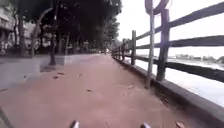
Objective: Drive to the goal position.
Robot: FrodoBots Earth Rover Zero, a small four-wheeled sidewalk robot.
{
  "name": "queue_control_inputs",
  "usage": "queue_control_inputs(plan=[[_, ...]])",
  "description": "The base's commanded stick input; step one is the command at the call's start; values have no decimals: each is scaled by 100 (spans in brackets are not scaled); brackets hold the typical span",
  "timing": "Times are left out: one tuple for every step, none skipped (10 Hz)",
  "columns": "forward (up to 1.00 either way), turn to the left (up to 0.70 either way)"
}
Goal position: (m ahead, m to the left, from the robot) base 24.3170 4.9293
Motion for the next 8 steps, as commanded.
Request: queue_control_inputs(plan=[[70, 15], [70, 35], [70, 35], [70, 21], [70, 3], [70, 0], [70, 1], [70, 2]])
